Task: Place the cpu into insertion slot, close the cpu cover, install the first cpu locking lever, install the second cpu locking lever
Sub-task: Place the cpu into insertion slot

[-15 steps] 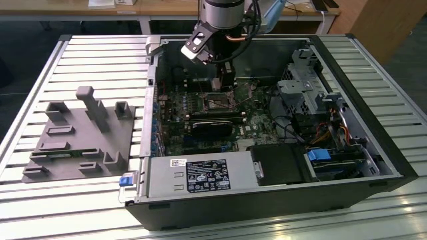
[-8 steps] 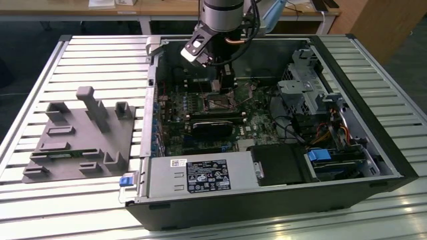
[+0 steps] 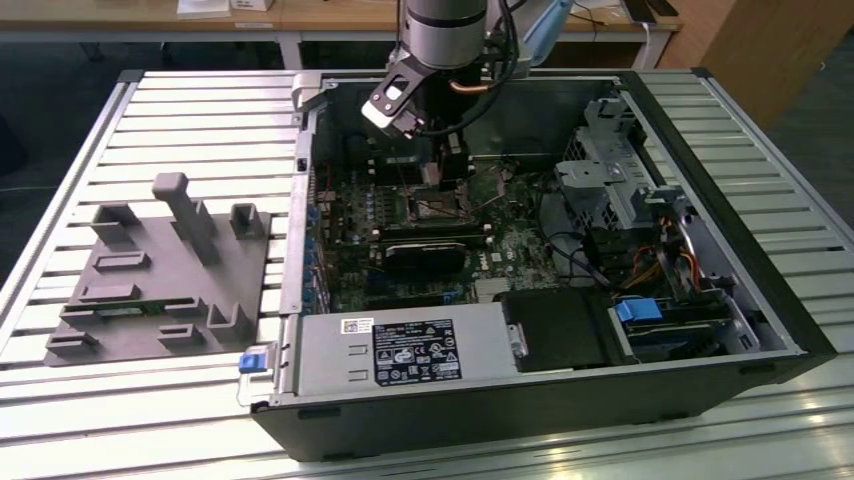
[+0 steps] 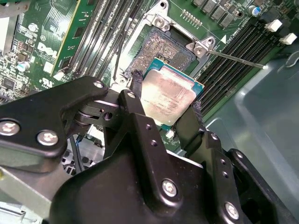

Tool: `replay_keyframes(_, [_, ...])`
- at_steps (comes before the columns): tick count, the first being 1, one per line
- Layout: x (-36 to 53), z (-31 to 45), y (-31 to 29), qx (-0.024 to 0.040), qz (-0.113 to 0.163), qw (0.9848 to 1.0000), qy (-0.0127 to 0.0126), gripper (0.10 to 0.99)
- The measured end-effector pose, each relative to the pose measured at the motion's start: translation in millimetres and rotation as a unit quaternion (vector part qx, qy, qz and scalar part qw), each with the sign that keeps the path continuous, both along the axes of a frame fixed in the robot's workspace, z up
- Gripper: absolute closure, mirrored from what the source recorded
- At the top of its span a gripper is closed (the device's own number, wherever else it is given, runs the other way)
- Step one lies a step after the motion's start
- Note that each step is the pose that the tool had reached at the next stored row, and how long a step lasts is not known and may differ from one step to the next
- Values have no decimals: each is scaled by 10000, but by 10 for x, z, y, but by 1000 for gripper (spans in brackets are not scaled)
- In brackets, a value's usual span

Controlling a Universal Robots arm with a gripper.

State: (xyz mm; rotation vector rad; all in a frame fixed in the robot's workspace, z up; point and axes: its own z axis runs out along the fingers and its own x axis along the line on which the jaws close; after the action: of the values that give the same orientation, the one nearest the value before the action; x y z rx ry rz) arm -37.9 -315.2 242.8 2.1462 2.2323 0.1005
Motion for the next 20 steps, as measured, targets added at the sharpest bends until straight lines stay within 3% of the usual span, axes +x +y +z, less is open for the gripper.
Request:
replay_keyframes(8, [-1, -71, 0, -29, -24, 10000, 0, 545])
replay_keyframes(12, [-3, -133, 0, -62, -86, 9999, 0, 545])
replay_keyframes(20, [-29, -254, 0, -65, -188, 9998, 1, 545])
